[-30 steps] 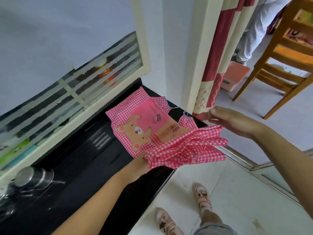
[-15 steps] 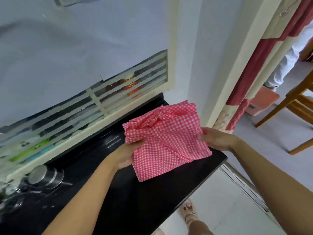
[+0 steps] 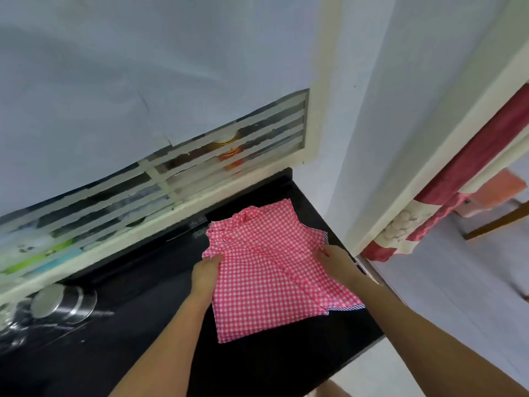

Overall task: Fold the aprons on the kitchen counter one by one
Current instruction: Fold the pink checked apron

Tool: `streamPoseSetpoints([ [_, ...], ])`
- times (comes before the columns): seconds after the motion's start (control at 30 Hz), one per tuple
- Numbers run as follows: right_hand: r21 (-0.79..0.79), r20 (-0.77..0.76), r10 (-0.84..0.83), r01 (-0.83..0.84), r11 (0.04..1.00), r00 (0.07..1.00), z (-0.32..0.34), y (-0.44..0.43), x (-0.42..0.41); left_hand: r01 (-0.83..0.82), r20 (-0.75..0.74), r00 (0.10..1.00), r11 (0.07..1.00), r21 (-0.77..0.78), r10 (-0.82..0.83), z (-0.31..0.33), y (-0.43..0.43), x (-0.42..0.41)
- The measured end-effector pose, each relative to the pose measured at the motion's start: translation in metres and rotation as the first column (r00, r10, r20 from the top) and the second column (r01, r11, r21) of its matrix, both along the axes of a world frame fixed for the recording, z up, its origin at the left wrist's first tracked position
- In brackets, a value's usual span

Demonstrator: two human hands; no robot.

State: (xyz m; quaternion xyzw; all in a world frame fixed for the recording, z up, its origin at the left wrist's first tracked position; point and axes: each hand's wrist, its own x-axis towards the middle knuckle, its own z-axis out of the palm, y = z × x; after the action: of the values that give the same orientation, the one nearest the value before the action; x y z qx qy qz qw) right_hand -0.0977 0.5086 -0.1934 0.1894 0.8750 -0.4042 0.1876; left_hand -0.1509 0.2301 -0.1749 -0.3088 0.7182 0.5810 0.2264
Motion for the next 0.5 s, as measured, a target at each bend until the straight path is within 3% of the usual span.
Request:
streamPoseSetpoints([
  [0.1,0.017,-0.127,-0.073,0.076,0.997,0.989,-0.001,0.002,0.003,-0.071,-0.045,0.996,0.997,0.023,0.072,-0.006,-0.001,0.005],
  [0.2,0.092,-0.317,-0.095,0.131,0.987,0.944,0.010,-0.002,0.013,-0.046,-0.155,0.987,0.993,-0.110,0.029,-0.011,0.000,0.012],
  [0.23,0.149,-0.415,-0.008,0.077,0.986,0.910,0.015,-0.004,0.017,-0.039,-0.227,0.974,0.984,-0.176,-0.002,-0.010,0.000,0.017],
  [0.3,0.253,-0.513,0.338,-0.237,0.938,0.789,0.017,-0.012,0.028,-0.008,-0.413,0.897,0.929,-0.369,-0.156,-0.006,0.000,0.030],
  [0.37,0.434,-0.432,0.712,-0.564,0.702,0.554,0.013,-0.027,0.043,0.089,-0.537,0.687,0.790,-0.606,-0.490,-0.004,0.001,0.046],
  [0.4,0.538,-0.388,0.828,-0.630,0.560,0.406,0.005,-0.031,0.051,0.185,-0.515,0.541,0.691,-0.698,-0.665,-0.006,0.002,0.055],
  [0.43,0.587,-0.320,0.892,-0.673,0.451,0.319,-0.005,-0.034,0.057,0.295,-0.442,0.395,0.566,-0.769,-0.806,-0.013,0.002,0.067],
  [0.5,0.543,-0.244,0.921,-0.744,0.390,0.305,-0.021,-0.031,0.064,0.444,-0.179,0.167,0.236,-0.864,-0.970,-0.028,0.001,0.090],
])
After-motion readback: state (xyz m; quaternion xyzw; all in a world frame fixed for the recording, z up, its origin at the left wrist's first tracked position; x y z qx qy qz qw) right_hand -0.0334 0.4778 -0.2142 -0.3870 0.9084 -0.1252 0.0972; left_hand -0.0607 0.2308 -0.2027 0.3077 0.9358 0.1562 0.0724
